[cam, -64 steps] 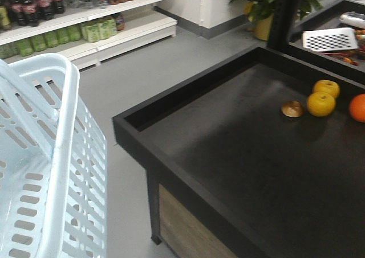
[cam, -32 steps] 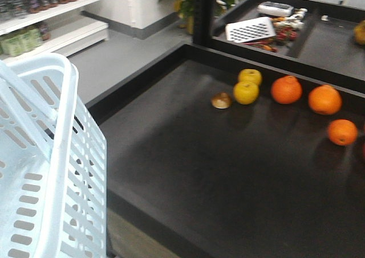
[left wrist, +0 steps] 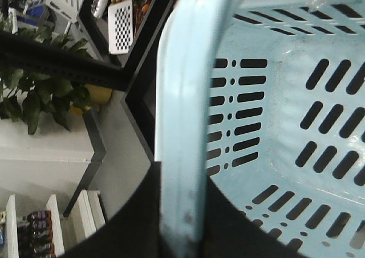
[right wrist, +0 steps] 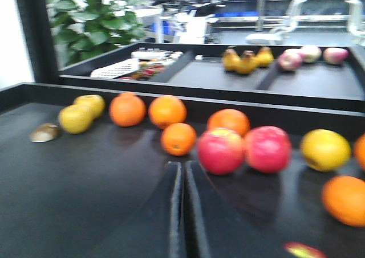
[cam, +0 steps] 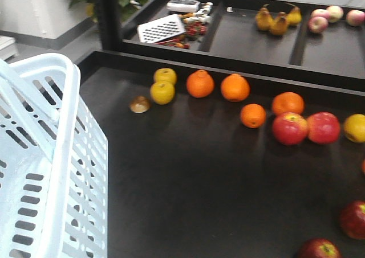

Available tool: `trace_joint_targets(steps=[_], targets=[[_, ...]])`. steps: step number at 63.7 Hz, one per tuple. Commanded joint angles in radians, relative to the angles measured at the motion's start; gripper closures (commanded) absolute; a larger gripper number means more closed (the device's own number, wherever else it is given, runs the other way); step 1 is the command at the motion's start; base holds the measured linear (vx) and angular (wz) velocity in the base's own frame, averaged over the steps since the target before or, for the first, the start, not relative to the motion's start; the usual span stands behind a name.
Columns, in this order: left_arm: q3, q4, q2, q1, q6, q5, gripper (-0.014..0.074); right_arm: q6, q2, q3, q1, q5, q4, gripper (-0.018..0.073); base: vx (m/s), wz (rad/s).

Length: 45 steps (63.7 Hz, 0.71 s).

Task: Pick three apples into basket with both arms
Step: 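Turn the base to face the red apples on the table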

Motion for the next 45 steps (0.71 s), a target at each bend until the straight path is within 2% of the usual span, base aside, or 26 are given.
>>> trace_joint_targets(steps=[1,45], targets=[[-0.025,0.032,-0.005,-0.005,-0.008,-0.072,0.0603,-0.007,-0.007,0.012,-0.005,-0.076,-0.001,0.0568,0.05,-0.48],[-0.025,0.032,-0.005,-0.005,-0.008,-0.072,0.0603,-0.007,-0.007,0.012,-0.005,-0.076,-0.001,0.0568,0.06,-0.37]])
